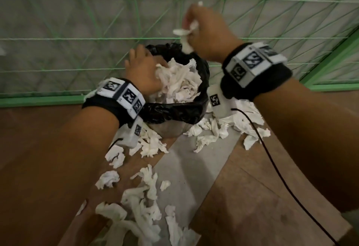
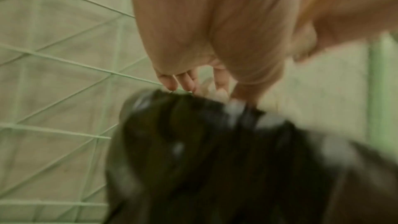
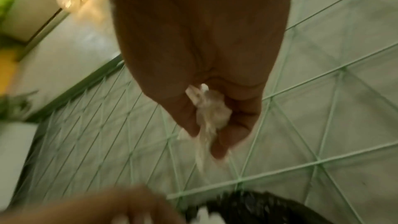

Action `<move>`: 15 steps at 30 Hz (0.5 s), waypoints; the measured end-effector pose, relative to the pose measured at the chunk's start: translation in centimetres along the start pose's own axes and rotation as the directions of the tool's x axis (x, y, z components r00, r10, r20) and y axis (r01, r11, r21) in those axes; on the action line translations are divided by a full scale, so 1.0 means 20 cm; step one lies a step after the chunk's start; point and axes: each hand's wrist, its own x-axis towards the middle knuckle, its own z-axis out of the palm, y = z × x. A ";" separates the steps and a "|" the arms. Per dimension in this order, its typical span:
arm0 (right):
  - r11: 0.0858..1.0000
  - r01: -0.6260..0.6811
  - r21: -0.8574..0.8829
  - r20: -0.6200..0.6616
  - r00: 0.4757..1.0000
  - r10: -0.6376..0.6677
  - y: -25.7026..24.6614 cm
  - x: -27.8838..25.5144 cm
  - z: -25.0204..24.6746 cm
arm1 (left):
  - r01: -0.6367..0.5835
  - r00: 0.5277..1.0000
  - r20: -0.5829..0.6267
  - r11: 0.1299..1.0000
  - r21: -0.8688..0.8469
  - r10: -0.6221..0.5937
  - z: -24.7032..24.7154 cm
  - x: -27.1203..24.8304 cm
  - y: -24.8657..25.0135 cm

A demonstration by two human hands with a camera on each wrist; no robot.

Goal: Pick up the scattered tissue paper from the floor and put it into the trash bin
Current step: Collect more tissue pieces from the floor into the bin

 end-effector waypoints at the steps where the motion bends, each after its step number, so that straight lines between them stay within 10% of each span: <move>1: 0.996 0.022 -0.085 0.132 0.991 -0.011 -0.02 0.00 0.05 | 0.039 0.999 -0.007 0.995 -0.088 -0.040 -0.04 -0.01 0.00; 4: 0.969 0.103 -0.225 0.523 0.851 0.031 -0.01 -0.01 0.18 | 0.122 0.981 -0.082 0.891 -0.437 -0.174 -0.13 -0.04 -0.10; 6: 0.982 0.089 -0.164 0.552 0.834 0.017 0.02 -0.03 0.18 | 0.139 0.938 -0.162 0.763 -0.631 -0.306 -0.13 -0.08 -0.20; 11: 0.954 -0.070 0.291 0.127 0.991 0.034 0.26 -0.05 0.06 | 0.421 0.841 -0.105 0.764 -0.488 -0.531 0.15 -0.30 -0.59; 15: 0.910 -0.386 0.152 -0.053 0.916 0.397 0.79 -0.18 0.10 | 0.593 0.782 0.252 0.805 -0.018 -0.570 0.54 -0.60 -0.83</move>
